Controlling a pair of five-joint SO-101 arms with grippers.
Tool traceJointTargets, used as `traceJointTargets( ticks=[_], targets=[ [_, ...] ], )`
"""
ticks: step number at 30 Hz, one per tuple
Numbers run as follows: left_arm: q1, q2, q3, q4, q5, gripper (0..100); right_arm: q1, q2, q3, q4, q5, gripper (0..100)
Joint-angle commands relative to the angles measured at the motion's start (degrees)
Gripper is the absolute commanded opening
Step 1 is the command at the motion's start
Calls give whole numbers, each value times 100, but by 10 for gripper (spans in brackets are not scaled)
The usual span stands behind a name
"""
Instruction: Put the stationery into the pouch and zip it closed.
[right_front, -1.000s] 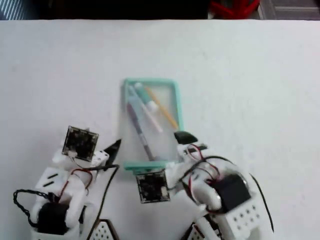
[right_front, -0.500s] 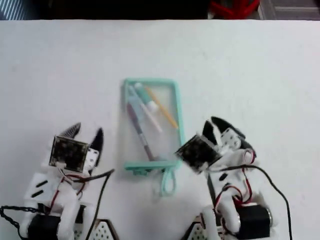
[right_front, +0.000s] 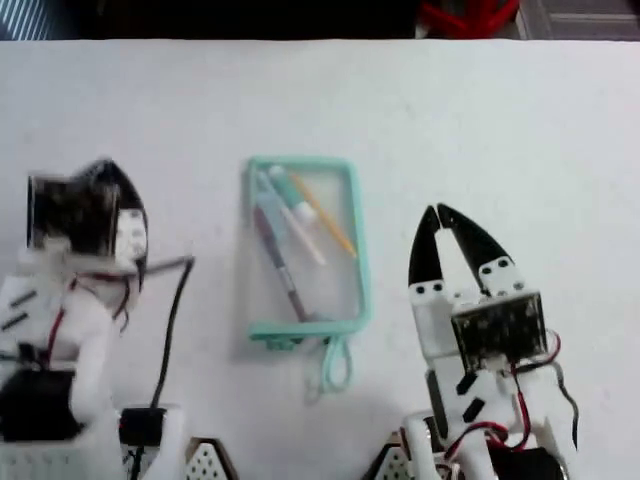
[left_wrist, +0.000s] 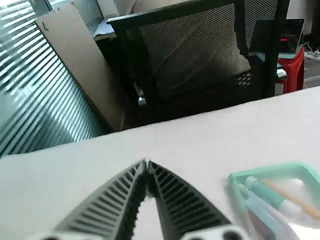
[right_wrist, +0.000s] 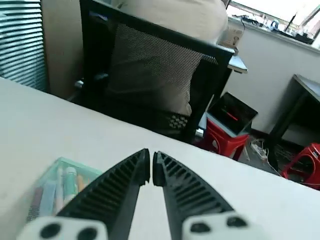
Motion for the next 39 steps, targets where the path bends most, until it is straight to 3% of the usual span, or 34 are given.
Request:
traceJointTargets(
  ticks=[1, 3, 6, 16, 20, 23, 27, 35, 39],
  targets=[
    [338, 1508, -1336, 1459, 299, 24, -180, 312, -765, 523, -44, 18],
    [567, 1534, -1459, 2101, 343, 24, -180, 400, -1099, 936, -44, 18],
    [646, 892, -1319, 2338, 360, 24, -189, 338, -1609, 1420, -44, 18],
    [620, -3152, 2136, 659, 26, 24, -136, -1165, -1670, 2105, -26, 18],
    [365, -4277, 3253, 229, 457, 24, -136, -1376, -1327, 2105, 589, 18],
    [233, -4321, 3745, 53, 1073, 24, -136, -1349, -765, 1956, 1020, 18],
    [224, -4251, 4747, -686, 1073, 24, -92, -1385, 369, 1191, 1002, 18],
    [215, -4259, 7007, -2734, 360, 24, 1042, -1385, 2804, -1059, -352, 18],
    [75, -4251, 6980, -2303, 88, 24, 1121, -1385, 2884, -725, -1222, 18]
  ],
)
